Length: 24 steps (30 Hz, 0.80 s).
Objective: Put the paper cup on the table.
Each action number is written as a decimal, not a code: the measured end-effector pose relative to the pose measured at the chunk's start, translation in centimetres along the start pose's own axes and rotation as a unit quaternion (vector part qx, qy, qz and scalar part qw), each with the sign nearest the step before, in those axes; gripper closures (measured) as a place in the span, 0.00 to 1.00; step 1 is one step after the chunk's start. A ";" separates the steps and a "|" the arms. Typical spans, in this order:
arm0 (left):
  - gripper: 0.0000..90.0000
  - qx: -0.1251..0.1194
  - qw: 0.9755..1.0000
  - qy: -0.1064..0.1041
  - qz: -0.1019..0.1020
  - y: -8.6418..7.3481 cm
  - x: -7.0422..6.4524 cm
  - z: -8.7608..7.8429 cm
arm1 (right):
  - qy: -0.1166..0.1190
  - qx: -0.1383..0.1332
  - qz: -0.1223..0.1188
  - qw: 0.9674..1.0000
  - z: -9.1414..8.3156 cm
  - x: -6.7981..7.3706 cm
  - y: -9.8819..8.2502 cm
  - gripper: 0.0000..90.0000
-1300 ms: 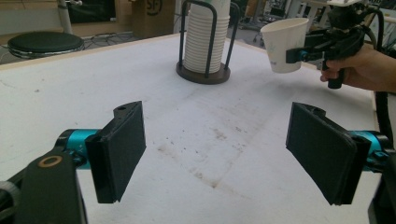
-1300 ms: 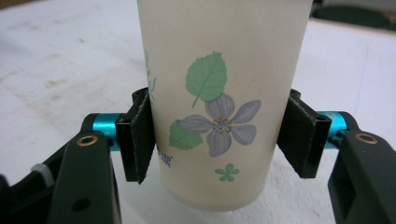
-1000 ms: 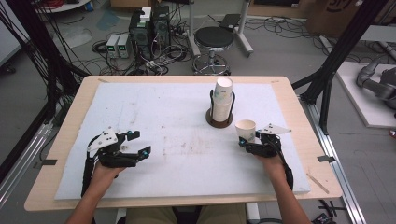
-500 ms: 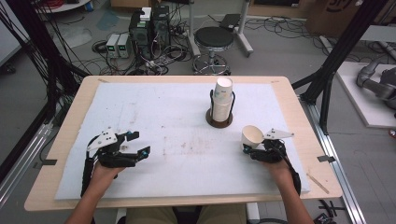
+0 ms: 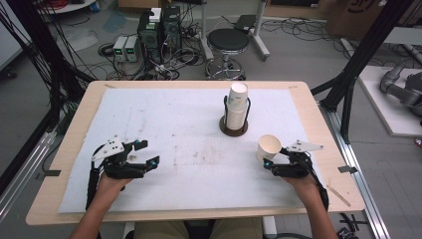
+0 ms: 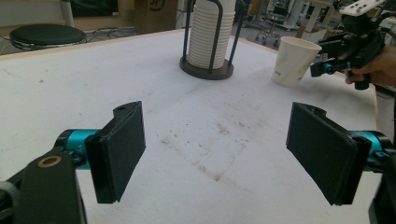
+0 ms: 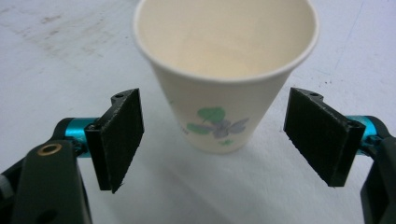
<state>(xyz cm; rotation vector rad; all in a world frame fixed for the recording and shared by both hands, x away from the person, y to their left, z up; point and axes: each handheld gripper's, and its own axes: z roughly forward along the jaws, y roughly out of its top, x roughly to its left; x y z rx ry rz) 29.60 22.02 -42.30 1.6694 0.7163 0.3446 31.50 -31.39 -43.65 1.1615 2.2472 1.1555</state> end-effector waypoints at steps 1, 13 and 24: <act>0.21 -0.001 1.000 0.001 0.000 0.0 0.0 0.0 | 0.003 -0.004 0.000 1.000 -0.4 0.1 -0.1 0.23; 0.19 -0.029 0.999 0.016 -0.002 0.5 -0.3 -0.6 | 0.026 -0.086 -0.021 0.996 -4.4 2.3 0.5 0.23; 0.19 -0.033 0.999 0.024 0.004 0.6 -0.4 -1.0 | 0.040 -0.111 -0.037 0.992 -5.2 3.7 1.4 0.23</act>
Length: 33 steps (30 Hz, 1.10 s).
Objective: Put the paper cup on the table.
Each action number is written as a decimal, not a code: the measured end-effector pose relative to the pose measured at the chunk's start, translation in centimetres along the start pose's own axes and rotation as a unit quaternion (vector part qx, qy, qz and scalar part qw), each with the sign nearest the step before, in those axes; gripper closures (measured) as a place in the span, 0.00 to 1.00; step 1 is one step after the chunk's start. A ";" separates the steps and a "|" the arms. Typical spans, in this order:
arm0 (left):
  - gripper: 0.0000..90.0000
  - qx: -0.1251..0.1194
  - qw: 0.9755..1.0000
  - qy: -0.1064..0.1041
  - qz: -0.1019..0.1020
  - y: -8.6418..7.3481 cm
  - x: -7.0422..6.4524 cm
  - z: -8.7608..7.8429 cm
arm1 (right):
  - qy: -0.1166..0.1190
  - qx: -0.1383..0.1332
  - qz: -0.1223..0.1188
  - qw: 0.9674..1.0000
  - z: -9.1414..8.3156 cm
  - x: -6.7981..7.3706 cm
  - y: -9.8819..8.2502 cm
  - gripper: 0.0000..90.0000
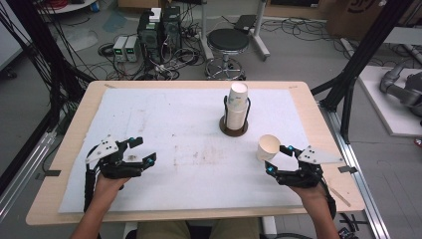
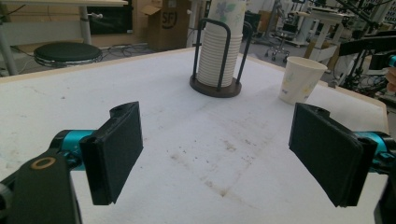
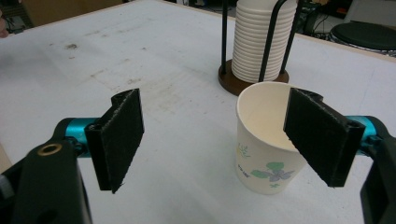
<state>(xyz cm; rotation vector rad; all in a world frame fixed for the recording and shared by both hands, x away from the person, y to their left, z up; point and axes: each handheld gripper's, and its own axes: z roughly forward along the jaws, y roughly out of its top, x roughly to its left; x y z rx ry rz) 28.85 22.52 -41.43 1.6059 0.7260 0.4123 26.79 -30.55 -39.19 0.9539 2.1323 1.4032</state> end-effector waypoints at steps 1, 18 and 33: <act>0.19 -0.001 1.000 0.000 0.000 0.0 0.0 -0.1 | 0.000 0.000 0.001 1.000 0.0 0.0 0.0 0.23; 0.20 -0.003 1.000 0.006 0.012 0.0 -0.7 -1.1 | 0.006 -0.018 -0.004 1.000 0.1 0.5 0.7 0.23; 0.20 -0.005 1.000 0.013 0.006 -0.2 -0.5 -1.1 | 0.002 -0.016 -0.006 1.000 0.2 0.2 0.6 0.23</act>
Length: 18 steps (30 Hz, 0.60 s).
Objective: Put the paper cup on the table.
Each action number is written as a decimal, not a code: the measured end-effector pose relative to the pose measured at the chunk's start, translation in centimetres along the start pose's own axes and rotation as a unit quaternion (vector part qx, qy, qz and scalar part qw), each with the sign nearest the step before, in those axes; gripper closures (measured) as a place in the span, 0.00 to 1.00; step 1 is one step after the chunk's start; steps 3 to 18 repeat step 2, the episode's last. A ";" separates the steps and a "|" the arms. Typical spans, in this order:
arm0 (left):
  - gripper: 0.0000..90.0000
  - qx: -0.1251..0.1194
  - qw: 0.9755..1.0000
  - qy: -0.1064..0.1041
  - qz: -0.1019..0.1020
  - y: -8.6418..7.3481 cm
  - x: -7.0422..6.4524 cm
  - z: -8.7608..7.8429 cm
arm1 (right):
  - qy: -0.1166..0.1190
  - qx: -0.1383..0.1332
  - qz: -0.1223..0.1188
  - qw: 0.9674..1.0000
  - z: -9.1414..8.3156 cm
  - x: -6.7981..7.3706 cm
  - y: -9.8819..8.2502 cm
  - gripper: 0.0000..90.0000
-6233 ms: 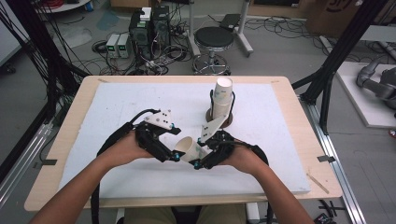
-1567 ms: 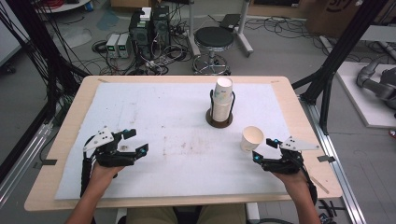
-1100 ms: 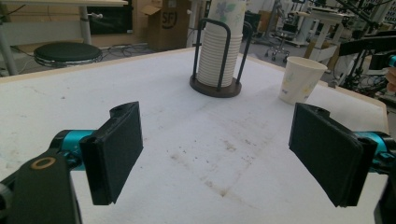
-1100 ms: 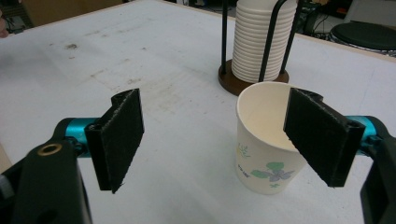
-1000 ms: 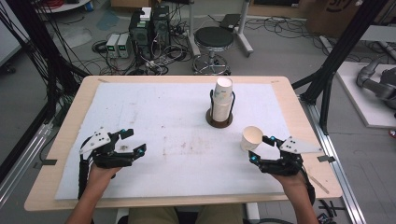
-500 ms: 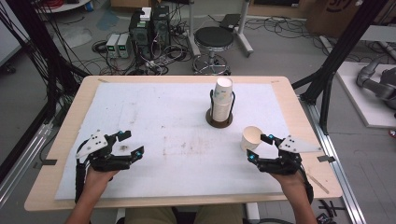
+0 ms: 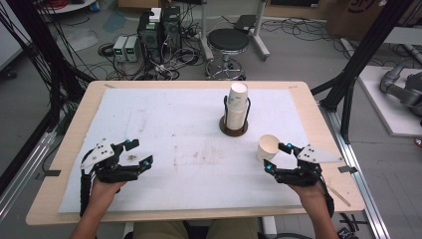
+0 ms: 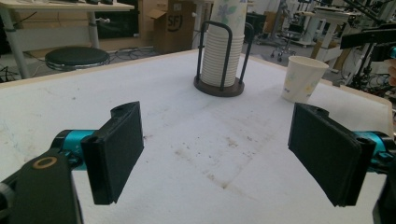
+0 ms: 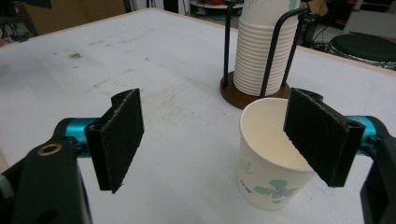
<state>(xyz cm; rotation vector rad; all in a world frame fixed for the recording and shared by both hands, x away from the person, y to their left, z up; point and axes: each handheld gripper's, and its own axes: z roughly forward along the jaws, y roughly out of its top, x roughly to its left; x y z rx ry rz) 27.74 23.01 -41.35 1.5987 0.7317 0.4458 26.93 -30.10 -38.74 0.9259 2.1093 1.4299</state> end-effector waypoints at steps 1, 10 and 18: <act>0.20 0.000 1.000 0.001 0.000 0.0 0.0 0.0 | 0.000 -0.002 -0.003 1.000 0.1 -0.1 0.0 0.23; 0.20 0.000 1.000 0.001 0.000 0.0 0.0 0.0 | 0.000 -0.002 -0.002 1.000 0.1 -0.1 0.0 0.23; 0.20 0.000 1.000 0.001 0.000 0.0 0.0 0.0 | 0.000 -0.002 -0.002 1.000 0.1 -0.1 0.0 0.23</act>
